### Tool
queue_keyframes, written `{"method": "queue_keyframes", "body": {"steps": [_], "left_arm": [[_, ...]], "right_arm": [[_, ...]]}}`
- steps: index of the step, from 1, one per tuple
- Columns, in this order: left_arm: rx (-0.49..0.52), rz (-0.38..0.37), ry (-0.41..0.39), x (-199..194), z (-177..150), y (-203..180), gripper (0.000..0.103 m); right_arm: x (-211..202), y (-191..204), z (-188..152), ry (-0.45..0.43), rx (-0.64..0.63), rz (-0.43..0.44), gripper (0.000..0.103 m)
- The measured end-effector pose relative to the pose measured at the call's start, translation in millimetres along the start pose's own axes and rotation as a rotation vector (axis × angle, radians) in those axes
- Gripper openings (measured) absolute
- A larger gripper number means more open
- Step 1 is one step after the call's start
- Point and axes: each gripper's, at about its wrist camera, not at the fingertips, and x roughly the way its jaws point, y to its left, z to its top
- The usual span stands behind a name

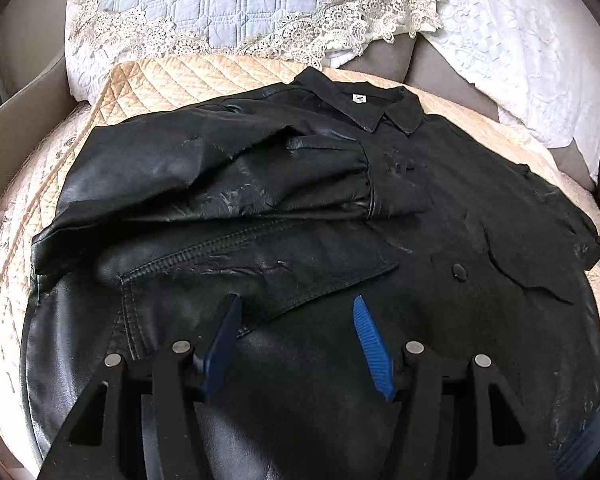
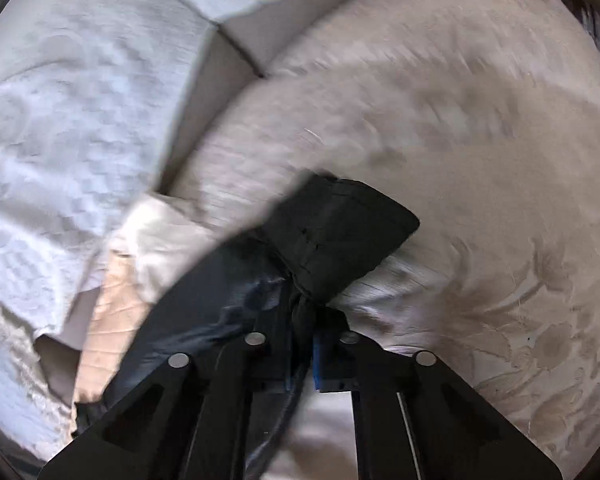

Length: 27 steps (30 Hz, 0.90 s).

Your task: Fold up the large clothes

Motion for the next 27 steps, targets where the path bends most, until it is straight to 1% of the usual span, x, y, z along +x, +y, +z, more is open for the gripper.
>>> {"method": "queue_keyframes", "body": {"steps": [1,5,6,7,9,11,12,13,14,15,16,17,19,20,21,22,23,24,25,27], "left_arm": [[-0.003,-0.005,-0.002,-2,0,1,0.06],[-0.009,-0.022,-0.013,-9,1,4,0.06],[-0.01,-0.026,-0.017,-11,1,4,0.06],[-0.013,-0.032,-0.022,-14,1,5,0.06],[-0.02,-0.043,-0.035,-20,1,6,0.06],[-0.026,-0.052,-0.049,-26,0,8,0.06],[-0.028,-0.056,-0.054,-29,0,9,0.06],[-0.031,-0.059,-0.059,-32,-1,11,0.06],[-0.034,-0.062,-0.063,-34,-1,13,0.06],[-0.037,-0.064,-0.066,-36,-2,15,0.06],[-0.041,-0.064,-0.068,-38,-3,17,0.06],[-0.045,-0.065,-0.069,-39,-3,20,0.06],[-0.053,-0.064,-0.069,-41,-4,25,0.06],[-0.057,-0.064,-0.068,-41,-5,28,0.06],[-0.06,-0.063,-0.067,-42,-6,31,0.06],[-0.063,-0.062,-0.065,-42,-6,33,0.06],[-0.066,-0.061,-0.064,-43,-7,35,0.06],[-0.069,-0.062,-0.063,-44,-7,37,0.06],[-0.071,-0.063,-0.064,-45,-6,38,0.06],[-0.074,-0.072,-0.07,-48,-4,39,0.06]], "right_arm": [[-13,15,-1,-0.017,-0.043,0.03,0.005],[-72,90,-16,-0.062,-0.211,0.217,0.005],[-87,114,-24,-0.062,-0.258,0.269,0.005],[-95,130,-30,-0.06,-0.289,0.3,0.005],[-115,173,-51,-0.045,-0.378,0.389,0.005],[-125,219,-82,0.003,-0.471,0.477,0.005],[-126,236,-96,0.029,-0.504,0.506,0.005],[-124,259,-120,0.07,-0.55,0.544,0.005],[-120,275,-137,0.104,-0.583,0.564,0.005],[-112,292,-161,0.149,-0.62,0.582,0.005],[-105,301,-176,0.178,-0.638,0.589,0.005],[-93,313,-200,0.226,-0.665,0.594,0.005],[-67,329,-242,0.316,-0.715,0.588,0.006],[-49,334,-267,0.366,-0.75,0.57,0.01],[-34,334,-285,0.417,-0.778,0.556,0.019],[-12,333,-308,0.512,-0.796,0.545,0.027],[-2,329,-322,0.566,-0.793,0.532,0.046],[3,325,-333,0.607,-0.787,0.52,0.054],[0,317,-341,0.623,-0.786,0.527,0.054],[-16,308,-337,0.608,-0.787,0.557,0.054]]}}
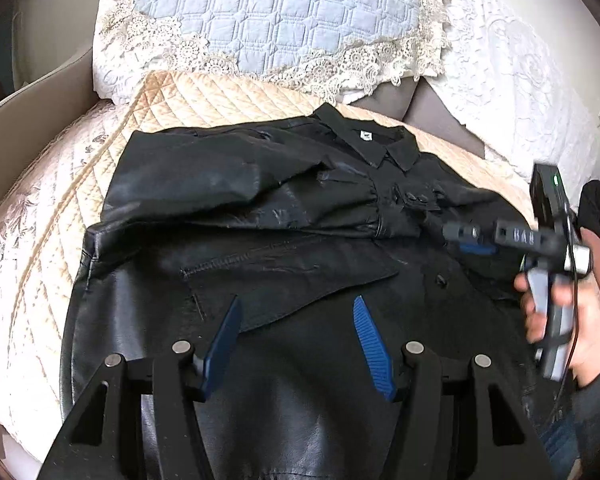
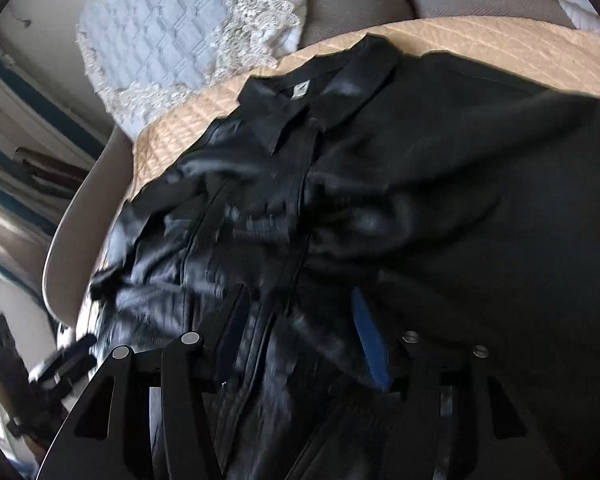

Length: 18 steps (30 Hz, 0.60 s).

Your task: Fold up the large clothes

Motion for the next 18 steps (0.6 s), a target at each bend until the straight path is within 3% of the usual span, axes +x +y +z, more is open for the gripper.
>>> {"method": "queue_keyframes", "body": {"steps": [2,4,7,10,12,14,15,18], "left_arm": [[0.001,-0.026,-0.002,-1,6,-4,0.06],[0.011,-0.064,-0.005,2,15,-15,0.06],[0.055,-0.097,-0.015,12,32,-41,0.06],[0.103,-0.122,-0.029,23,44,-66,0.06],[0.123,-0.124,-0.029,29,48,-75,0.06],[0.135,-0.108,-0.03,36,50,-75,0.06],[0.136,-0.088,-0.028,40,51,-73,0.06],[0.13,-0.011,-0.015,47,58,-54,0.06]], "right_arm": [[-23,-2,-1,-0.038,-0.003,0.038,0.054],[-51,-7,-3,-0.099,-0.011,0.014,0.054],[-94,-29,-3,-0.214,-0.018,-0.11,0.054],[-124,-73,-8,-0.292,0.084,-0.231,0.054],[-129,-112,-16,-0.298,0.186,-0.321,0.054],[-119,-145,-26,-0.223,0.238,-0.363,0.053],[-108,-151,-27,-0.169,0.242,-0.364,0.049],[-112,-137,-22,-0.177,0.156,-0.38,0.049]]}}
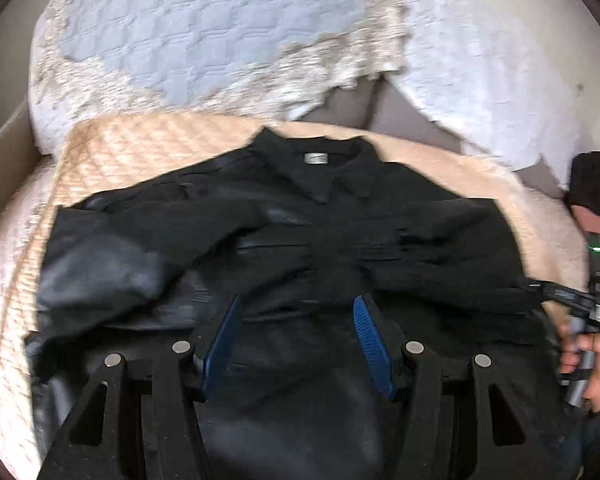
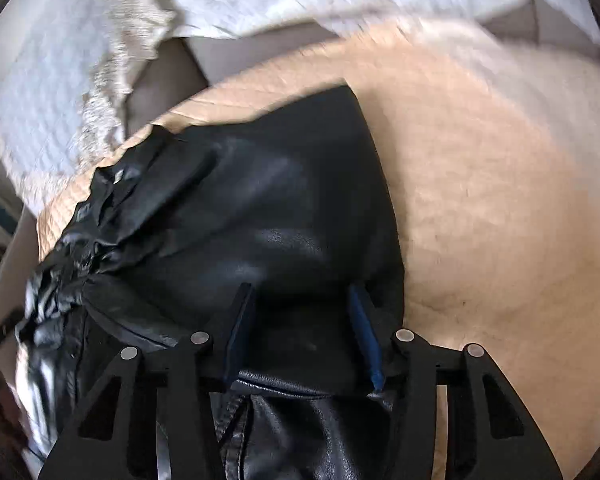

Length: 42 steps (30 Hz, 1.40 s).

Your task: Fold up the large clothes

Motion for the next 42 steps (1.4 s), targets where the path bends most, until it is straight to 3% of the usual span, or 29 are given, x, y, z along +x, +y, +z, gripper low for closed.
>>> {"method": "queue_keyframes", "body": {"steps": [3,5,7,9,11,13,15,19,22,24,26,27,30,33,42], "left_arm": [[-0.01,0.081,-0.033,-6,10,31,0.06],[-0.029,0.144,-0.056,-8,18,56,0.06],[-0.055,0.199,-0.065,-4,24,80,0.06],[-0.092,0.231,-0.032,11,25,101,0.06],[-0.121,0.224,0.039,35,18,117,0.06],[-0.141,0.216,0.095,54,8,125,0.06],[-0.114,0.233,0.076,49,8,118,0.06],[-0.138,0.148,0.043,17,4,105,0.06],[-0.118,0.138,-0.008,-9,-9,100,0.062],[-0.103,0.153,0.016,-6,-18,101,0.065],[-0.107,0.175,0.09,8,-28,107,0.063],[-0.115,0.18,0.107,8,-32,109,0.061],[-0.108,0.151,0.052,-24,-41,104,0.062],[-0.11,0.134,0.016,-56,-55,100,0.062],[-0.105,0.119,0.027,-105,-113,76,0.062]], "right_arm": [[-17,4,16,-0.065,-0.013,0.06,0.049],[-17,6,27,-0.104,-0.051,0.0,0.049],[-4,0,36,-0.085,-0.044,-0.038,0.049],[20,-8,35,-0.01,-0.035,-0.085,0.049],[39,-16,31,0.053,-0.05,-0.128,0.049],[35,-15,28,0.033,-0.07,-0.145,0.049],[19,-10,26,0.008,-0.072,-0.151,0.049],[-19,5,8,-0.054,-0.107,-0.123,0.049],[-20,7,-10,-0.029,-0.113,-0.116,0.049],[-6,2,-20,0.025,-0.126,-0.15,0.049],[-9,2,-21,0.019,-0.123,-0.165,0.049],[-19,2,-21,0.005,-0.11,-0.148,0.049],[-51,1,-26,-0.048,-0.074,-0.046,0.05],[-73,0,-42,-0.076,-0.062,-0.007,0.055],[-102,22,-124,-0.044,-0.064,0.052,0.055]]}}
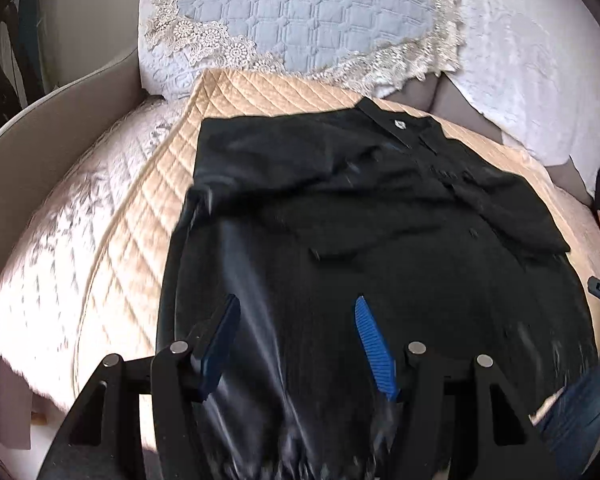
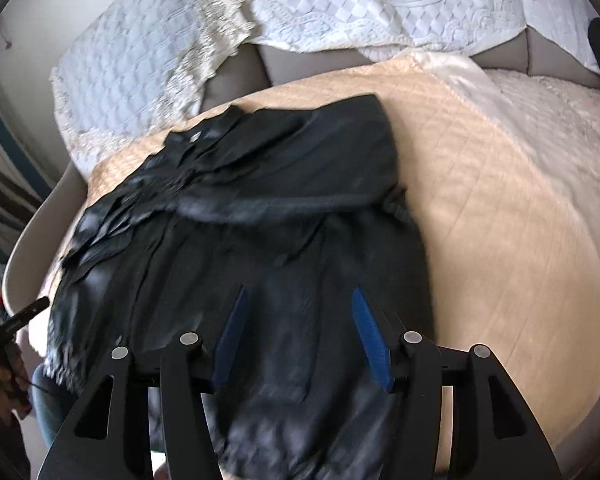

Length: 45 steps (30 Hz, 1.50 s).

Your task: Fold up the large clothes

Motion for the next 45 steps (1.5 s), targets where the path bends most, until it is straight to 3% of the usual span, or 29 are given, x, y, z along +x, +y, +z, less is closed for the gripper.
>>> {"method": "queue_keyframes", "body": {"steps": [8,11,20,23,28,32,34,38,42,45], "left_arm": [[0.006,-0.015,0.01,-11,-16,-6,0.062],[-0.016,-0.011,0.002,-14,-15,0,0.062],[-0.093,0.069,0.01,-7,-12,45,0.062],[-0.144,0.07,0.038,3,-13,65,0.062],[-0.218,0.012,0.1,18,-30,76,0.062],[-0.185,-0.012,0.088,11,-44,63,0.062],[-0.182,-0.033,0.1,7,-49,59,0.062],[-0.22,-0.1,0.116,0,-55,64,0.062],[-0.238,-0.104,0.125,3,-59,64,0.062],[-0.195,-0.067,0.14,6,-58,56,0.062]], "right_arm": [[-3,14,-30,0.03,-0.006,0.001,0.056],[-6,9,-30,0.024,0.001,-0.009,0.062],[-8,-39,-19,0.015,0.094,-0.081,0.063],[3,-60,-20,0.071,0.167,-0.092,0.063],[10,-65,-28,0.112,0.192,-0.061,0.063],[7,-57,-40,0.154,0.193,0.055,0.065],[5,-54,-44,0.162,0.187,0.073,0.065],[4,-51,-52,0.197,0.213,0.175,0.065],[9,-52,-55,0.211,0.217,0.188,0.064],[9,-54,-56,0.212,0.234,0.185,0.06]]}}
